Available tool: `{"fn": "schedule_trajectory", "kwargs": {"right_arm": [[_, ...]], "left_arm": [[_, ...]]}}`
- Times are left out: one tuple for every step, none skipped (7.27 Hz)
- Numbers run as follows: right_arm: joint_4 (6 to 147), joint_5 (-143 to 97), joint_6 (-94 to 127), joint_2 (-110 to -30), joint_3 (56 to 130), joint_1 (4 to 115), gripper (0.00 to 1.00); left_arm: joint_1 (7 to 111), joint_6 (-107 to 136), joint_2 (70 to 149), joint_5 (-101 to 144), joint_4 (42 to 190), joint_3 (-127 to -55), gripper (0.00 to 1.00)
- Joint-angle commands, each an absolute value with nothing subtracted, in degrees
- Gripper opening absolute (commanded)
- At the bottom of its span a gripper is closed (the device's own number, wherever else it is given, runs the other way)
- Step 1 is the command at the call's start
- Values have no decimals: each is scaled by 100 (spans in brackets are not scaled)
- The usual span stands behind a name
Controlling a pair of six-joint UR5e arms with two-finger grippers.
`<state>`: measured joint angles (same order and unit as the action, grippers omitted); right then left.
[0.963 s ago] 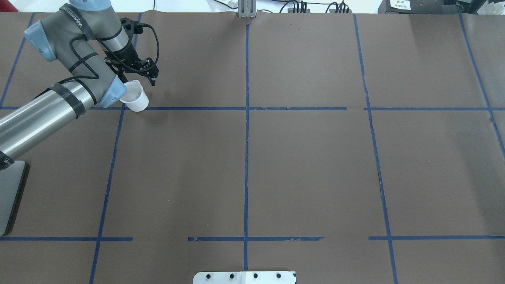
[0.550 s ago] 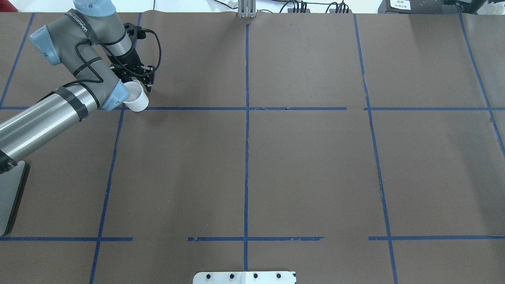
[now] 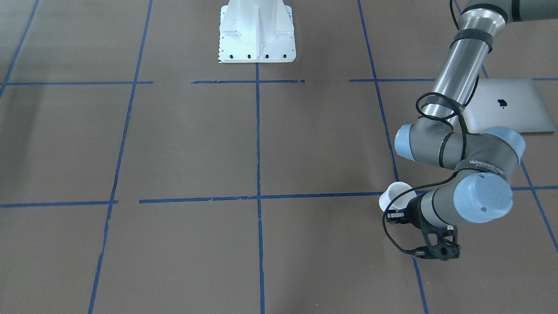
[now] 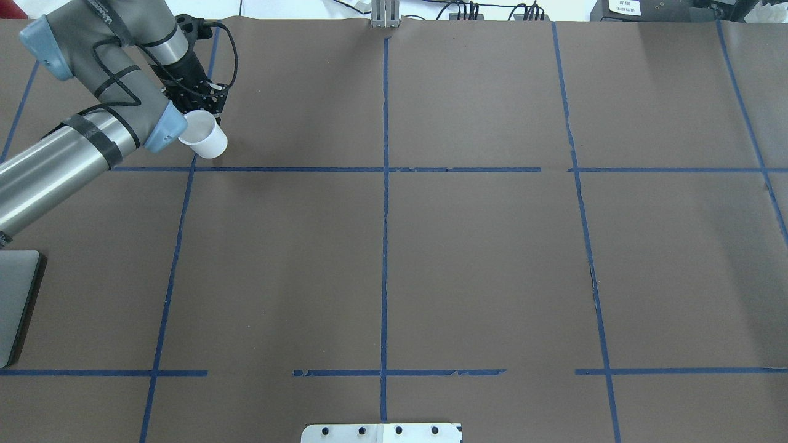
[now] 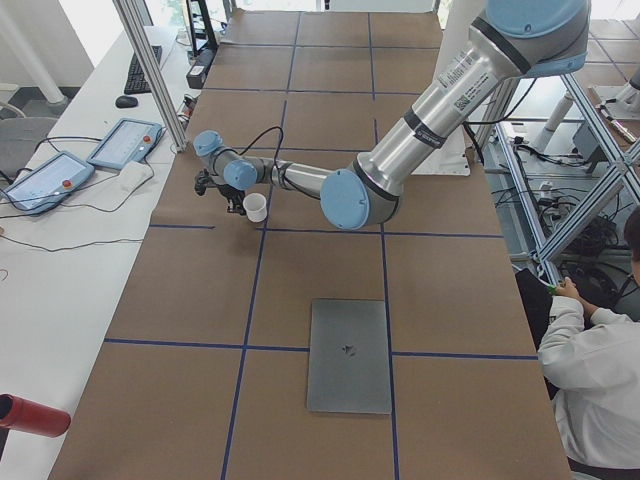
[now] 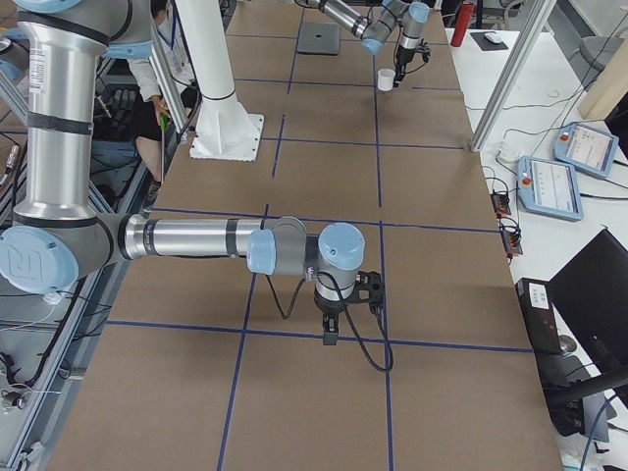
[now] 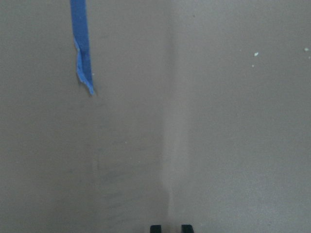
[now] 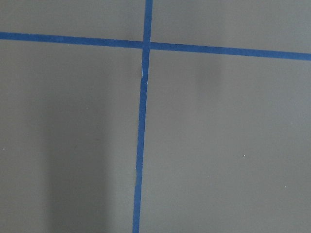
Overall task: Place cup on laptop
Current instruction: 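Lift the white cup with the left gripper and carry it toward the laptop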
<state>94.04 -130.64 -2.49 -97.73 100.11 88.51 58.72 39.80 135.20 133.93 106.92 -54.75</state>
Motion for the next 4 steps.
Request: {"fn": "schedule_trajectory", "kwargs": {"right_arm": [[9404, -13061, -255, -9773, 10011, 8851, 100], [9404, -13069, -255, -9773, 10011, 8851, 100], [9404, -13069, -246, -9773, 10011, 8851, 100], [9404, -13069, -246, -9773, 10011, 8851, 100]], "left_arm": [[6343, 3868, 13265, 13465, 10077, -6121, 0], [6589, 3519, 12819, 13465, 9568, -6831, 0], [6818, 2941, 12449, 13456, 8962, -7429, 0], [7116, 2179, 12106, 13421, 8295, -7992, 0]]}}
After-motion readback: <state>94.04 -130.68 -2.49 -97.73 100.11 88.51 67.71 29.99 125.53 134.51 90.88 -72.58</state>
